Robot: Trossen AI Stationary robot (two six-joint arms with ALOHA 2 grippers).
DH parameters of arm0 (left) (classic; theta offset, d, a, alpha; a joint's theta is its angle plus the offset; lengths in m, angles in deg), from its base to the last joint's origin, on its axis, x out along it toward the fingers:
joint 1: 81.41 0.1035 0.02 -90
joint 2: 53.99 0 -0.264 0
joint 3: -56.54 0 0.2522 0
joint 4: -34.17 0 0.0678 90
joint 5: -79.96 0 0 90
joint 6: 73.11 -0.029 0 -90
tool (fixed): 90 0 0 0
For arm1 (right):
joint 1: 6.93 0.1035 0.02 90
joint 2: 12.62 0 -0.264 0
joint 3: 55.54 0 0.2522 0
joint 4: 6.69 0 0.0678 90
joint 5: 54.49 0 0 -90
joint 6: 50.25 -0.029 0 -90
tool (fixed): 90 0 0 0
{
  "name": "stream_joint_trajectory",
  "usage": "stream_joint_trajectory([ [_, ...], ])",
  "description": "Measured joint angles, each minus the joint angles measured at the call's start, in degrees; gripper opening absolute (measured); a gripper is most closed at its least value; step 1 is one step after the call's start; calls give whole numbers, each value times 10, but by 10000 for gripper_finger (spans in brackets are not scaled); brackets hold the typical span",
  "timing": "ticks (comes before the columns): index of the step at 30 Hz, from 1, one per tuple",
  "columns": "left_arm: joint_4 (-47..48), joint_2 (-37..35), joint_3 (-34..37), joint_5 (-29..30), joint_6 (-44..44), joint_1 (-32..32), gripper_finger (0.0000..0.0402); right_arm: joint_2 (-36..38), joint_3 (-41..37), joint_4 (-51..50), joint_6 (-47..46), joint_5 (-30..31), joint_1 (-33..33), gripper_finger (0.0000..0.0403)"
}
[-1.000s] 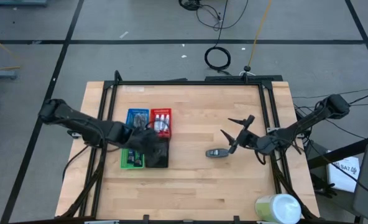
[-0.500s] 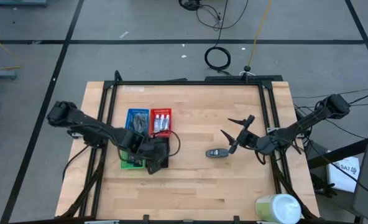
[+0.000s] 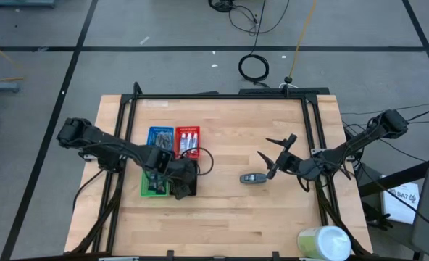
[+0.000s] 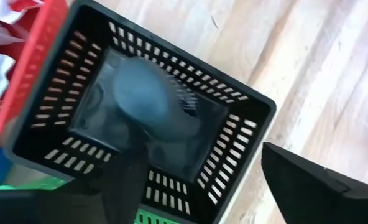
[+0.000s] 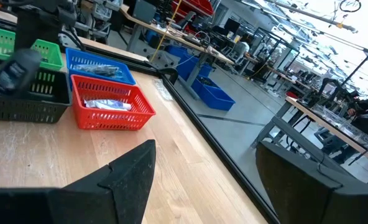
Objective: Pick & Place Travel size toiletries
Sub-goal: Put the gray deodorant into the black bin
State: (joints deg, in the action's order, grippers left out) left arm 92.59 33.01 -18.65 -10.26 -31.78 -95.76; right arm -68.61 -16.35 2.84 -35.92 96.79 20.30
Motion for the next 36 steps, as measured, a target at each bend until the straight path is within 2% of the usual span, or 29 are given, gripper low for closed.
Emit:
stream_joint_trajectory([
  [6,1,-3,0,-5,-20,13,326,0,0,0,0,0,0,265],
  [17,-34,-47,0,16,-51,22,307,0,0,-13,-2,-6,0,266],
  [19,-63,-59,0,39,-80,21,306,0,0,-31,-15,-42,0,265],
  [23,-130,-82,0,125,-172,14,307,-6,0,-27,-94,-178,-11,265],
  [25,-177,-89,0,155,-218,14,307,-18,0,-29,-141,-226,-22,265],
  [30,-308,-94,0,154,-321,36,308,-61,22,-88,-229,-352,-39,265],
  [36,-355,-94,0,138,-368,77,308,-142,51,-148,-285,-414,-54,265],
])
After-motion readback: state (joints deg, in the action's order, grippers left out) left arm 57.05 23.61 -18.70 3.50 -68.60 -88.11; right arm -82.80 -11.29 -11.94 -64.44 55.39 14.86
